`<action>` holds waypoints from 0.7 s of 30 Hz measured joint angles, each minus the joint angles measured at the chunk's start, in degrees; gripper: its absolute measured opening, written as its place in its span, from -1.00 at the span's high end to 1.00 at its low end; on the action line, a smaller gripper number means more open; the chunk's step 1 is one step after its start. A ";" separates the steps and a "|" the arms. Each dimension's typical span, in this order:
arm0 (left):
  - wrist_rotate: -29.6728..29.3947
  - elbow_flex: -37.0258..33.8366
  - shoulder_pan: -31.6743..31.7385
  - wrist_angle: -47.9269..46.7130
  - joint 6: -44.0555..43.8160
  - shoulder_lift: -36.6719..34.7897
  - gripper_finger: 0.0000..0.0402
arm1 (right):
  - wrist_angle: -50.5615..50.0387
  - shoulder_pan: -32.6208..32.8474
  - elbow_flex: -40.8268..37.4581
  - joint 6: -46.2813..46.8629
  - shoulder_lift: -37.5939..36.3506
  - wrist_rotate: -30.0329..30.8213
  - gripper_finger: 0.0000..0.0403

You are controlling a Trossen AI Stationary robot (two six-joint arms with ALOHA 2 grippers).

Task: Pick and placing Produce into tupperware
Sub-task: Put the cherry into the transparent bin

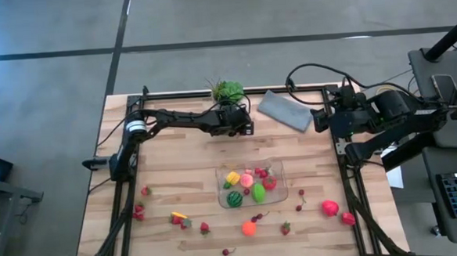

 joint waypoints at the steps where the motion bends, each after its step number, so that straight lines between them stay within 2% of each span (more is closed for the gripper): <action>1: 0.02 -0.08 0.00 0.44 0.00 0.00 0.09 | 0.00 0.00 0.00 -0.05 0.00 0.00 -0.75; 11: -0.12 -0.61 -0.55 2.86 -1.82 0.00 0.13 | 0.00 0.00 0.00 -0.10 0.00 0.02 -0.75; 15: -0.17 -0.61 -1.04 2.83 -5.10 0.00 0.13 | 0.00 0.01 0.00 -0.10 0.00 0.04 -0.75; 21: -4.33 -0.59 -2.26 1.37 -6.03 0.00 0.13 | 0.00 0.02 0.00 1.28 -0.02 0.09 -0.75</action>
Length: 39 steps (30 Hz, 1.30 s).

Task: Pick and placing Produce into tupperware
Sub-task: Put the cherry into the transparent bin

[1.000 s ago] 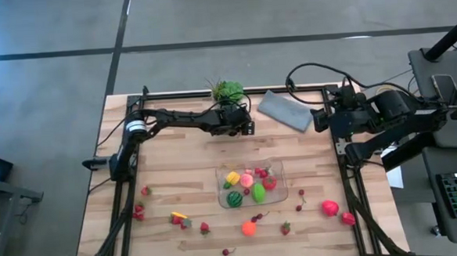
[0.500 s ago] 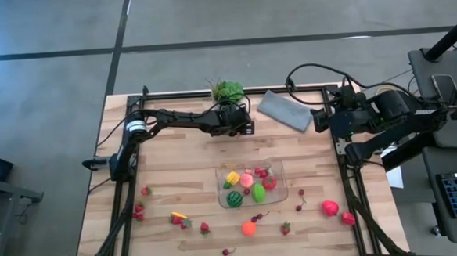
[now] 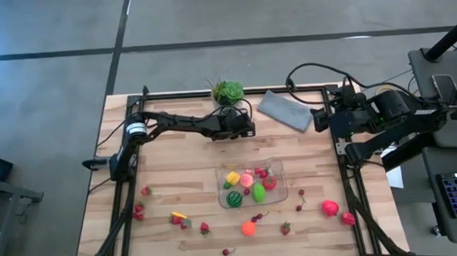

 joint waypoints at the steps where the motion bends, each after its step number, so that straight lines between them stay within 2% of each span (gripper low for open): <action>1: -0.20 -0.02 0.00 -0.13 0.00 0.00 0.13 | 0.00 -0.02 0.00 0.09 0.02 0.00 -0.75; 23: 3.34 -0.14 1.28 0.38 2.05 0.00 0.13 | 0.17 -0.11 0.00 0.13 0.01 1.44 -0.75; 34: 4.79 -2.54 1.43 0.73 1.68 0.00 0.13 | 0.20 -0.11 0.00 0.09 0.02 2.48 -0.75; 39: 4.70 -2.57 1.43 4.60 2.06 0.02 0.13 | 0.20 -0.11 -0.02 0.09 0.02 2.89 -0.75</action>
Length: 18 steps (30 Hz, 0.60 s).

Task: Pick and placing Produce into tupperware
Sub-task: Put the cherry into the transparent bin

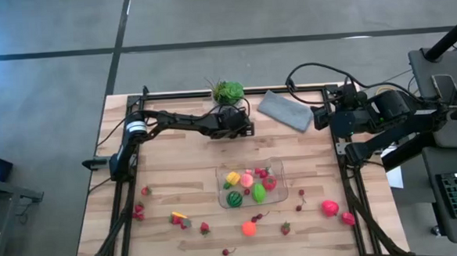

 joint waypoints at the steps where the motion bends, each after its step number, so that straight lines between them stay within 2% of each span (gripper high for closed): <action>1: -0.04 0.00 0.00 0.75 -0.01 0.00 0.13 | 0.00 0.00 0.02 0.00 -0.02 0.00 -0.75; 10: 1.89 2.54 0.04 1.61 -0.18 3.73 0.13 | -0.12 -0.03 0.00 0.00 -0.02 -0.09 -0.75; 15: -0.56 3.10 -0.07 1.49 0.05 3.78 0.13 | -0.13 -0.02 0.00 0.00 0.00 -0.39 -0.75; 18: -0.07 3.69 0.20 1.92 1.33 3.80 0.13 | -0.15 -0.02 0.00 -0.02 -0.02 -0.38 -0.75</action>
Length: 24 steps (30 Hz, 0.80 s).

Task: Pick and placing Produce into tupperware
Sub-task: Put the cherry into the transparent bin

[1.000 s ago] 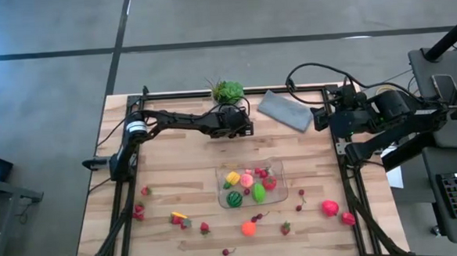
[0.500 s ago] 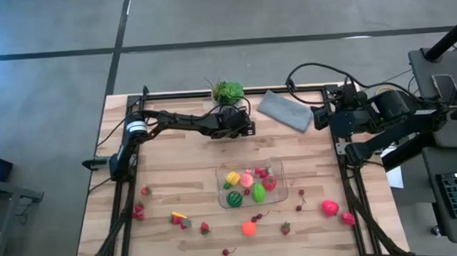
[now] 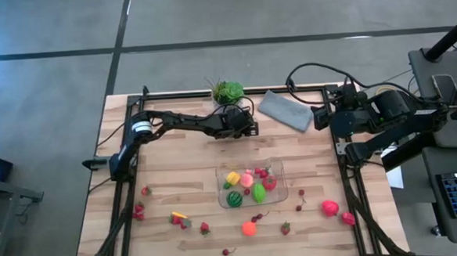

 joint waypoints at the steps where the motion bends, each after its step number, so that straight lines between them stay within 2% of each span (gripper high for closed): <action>1: 0.09 0.07 0.00 -0.02 0.09 0.01 0.13 | -0.02 0.00 0.00 -0.02 0.00 0.04 -0.75; 6: 0.00 0.04 0.00 -0.12 1.33 0.01 0.17 | -0.04 0.00 0.00 -0.44 0.00 0.38 -0.75; 14: -0.02 0.07 0.00 -0.22 1.64 0.01 0.45 | -0.04 0.00 0.00 -1.03 0.00 0.40 -0.75; 24: -0.09 0.04 0.00 -0.46 1.66 0.01 0.47 | -0.04 0.00 0.00 -1.78 0.00 0.40 -0.75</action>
